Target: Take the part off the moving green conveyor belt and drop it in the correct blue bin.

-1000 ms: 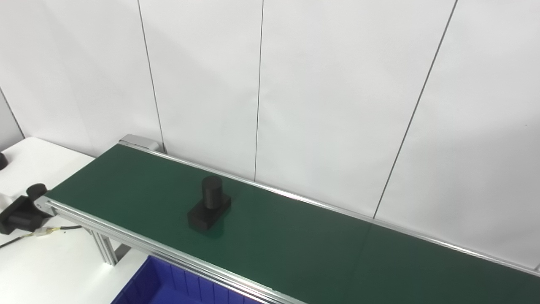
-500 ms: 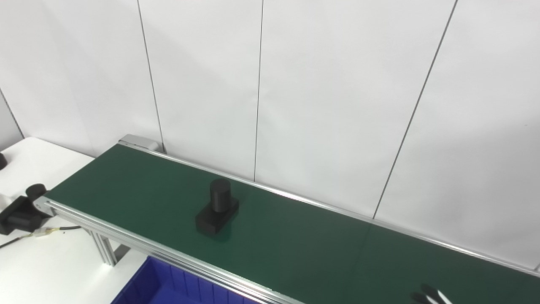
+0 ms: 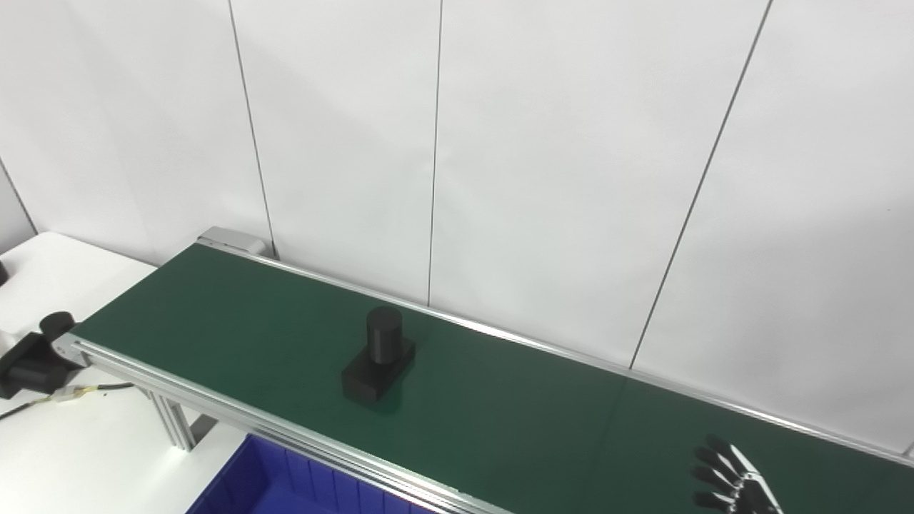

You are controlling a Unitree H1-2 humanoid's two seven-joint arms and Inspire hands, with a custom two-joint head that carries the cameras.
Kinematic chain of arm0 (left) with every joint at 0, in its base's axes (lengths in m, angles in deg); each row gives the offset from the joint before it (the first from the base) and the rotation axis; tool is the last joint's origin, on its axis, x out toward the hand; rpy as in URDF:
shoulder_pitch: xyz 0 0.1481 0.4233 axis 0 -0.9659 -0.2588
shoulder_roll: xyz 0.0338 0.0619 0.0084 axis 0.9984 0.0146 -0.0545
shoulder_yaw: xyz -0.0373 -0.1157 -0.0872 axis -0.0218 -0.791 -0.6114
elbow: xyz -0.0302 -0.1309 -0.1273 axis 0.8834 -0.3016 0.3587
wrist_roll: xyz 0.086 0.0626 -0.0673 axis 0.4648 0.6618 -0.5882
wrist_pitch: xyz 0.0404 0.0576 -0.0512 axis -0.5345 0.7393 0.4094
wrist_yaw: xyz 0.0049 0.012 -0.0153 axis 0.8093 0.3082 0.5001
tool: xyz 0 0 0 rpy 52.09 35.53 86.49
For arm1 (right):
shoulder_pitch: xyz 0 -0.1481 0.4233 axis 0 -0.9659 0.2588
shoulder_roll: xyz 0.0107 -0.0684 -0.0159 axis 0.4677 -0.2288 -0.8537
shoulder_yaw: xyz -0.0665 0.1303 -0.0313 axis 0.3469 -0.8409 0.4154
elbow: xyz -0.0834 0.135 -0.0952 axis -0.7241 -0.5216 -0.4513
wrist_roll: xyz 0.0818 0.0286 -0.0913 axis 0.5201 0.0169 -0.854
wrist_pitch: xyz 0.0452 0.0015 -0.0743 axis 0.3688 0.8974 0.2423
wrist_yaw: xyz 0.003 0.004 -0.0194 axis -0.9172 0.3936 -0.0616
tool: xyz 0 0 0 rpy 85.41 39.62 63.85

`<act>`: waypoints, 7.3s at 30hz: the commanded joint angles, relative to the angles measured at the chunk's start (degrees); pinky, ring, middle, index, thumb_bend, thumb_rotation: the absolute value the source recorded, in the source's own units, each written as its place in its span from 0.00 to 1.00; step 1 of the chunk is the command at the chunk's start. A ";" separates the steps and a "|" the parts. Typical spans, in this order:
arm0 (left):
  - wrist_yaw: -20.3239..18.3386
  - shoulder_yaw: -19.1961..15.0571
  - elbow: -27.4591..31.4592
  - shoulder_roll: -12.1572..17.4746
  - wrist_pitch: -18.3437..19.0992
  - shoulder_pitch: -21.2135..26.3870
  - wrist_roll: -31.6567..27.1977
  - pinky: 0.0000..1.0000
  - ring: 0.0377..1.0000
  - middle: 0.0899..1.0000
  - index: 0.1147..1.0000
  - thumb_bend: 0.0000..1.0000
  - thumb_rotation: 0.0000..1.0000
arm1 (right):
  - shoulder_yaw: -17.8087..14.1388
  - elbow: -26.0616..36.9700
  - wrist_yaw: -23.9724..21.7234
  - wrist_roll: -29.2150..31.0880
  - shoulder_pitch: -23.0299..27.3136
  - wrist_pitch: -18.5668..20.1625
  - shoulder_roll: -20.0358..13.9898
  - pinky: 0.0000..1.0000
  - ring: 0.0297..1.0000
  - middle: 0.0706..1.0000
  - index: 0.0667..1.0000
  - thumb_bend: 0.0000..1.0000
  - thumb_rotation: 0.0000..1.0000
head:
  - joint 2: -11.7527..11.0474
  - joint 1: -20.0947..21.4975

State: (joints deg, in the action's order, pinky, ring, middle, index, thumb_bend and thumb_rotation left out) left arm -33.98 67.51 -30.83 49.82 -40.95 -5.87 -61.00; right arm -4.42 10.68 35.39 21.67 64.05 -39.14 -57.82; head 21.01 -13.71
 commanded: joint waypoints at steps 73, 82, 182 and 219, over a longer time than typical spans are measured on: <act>-0.02 0.74 2.27 0.37 -2.30 0.61 0.93 0.57 0.67 0.71 0.75 1.00 0.27 | 8.22 -21.27 -2.65 -7.75 27.69 8.11 6.53 0.75 0.80 0.82 0.83 0.66 0.32 | 2.55 6.39; 0.10 0.92 2.43 0.14 -2.52 0.59 1.19 0.57 0.67 0.71 0.75 1.00 0.26 | 8.76 -27.71 -1.84 -7.74 30.57 6.22 7.81 0.75 0.80 0.82 0.82 0.67 0.28 | 2.68 6.50; 0.87 2.74 6.10 -0.68 -2.50 -2.39 1.02 0.59 0.69 0.73 0.75 1.00 0.34 | 7.96 -51.08 25.14 -9.96 42.07 -7.01 12.59 0.33 0.43 0.49 0.47 0.50 0.00 | 4.97 9.77; -0.83 1.29 10.10 3.34 -1.33 -2.97 -2.28 0.64 0.73 0.77 0.81 0.93 0.40 | 1.55 15.18 9.43 -9.79 15.88 18.13 9.74 0.36 0.42 0.46 0.48 0.50 0.00 | 12.95 24.83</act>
State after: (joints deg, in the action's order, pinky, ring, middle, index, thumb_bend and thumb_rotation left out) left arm -34.14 68.78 -22.34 52.67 -40.80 -9.00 -62.81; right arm -2.83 22.83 45.26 12.60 79.10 -21.15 -48.12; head 33.84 10.99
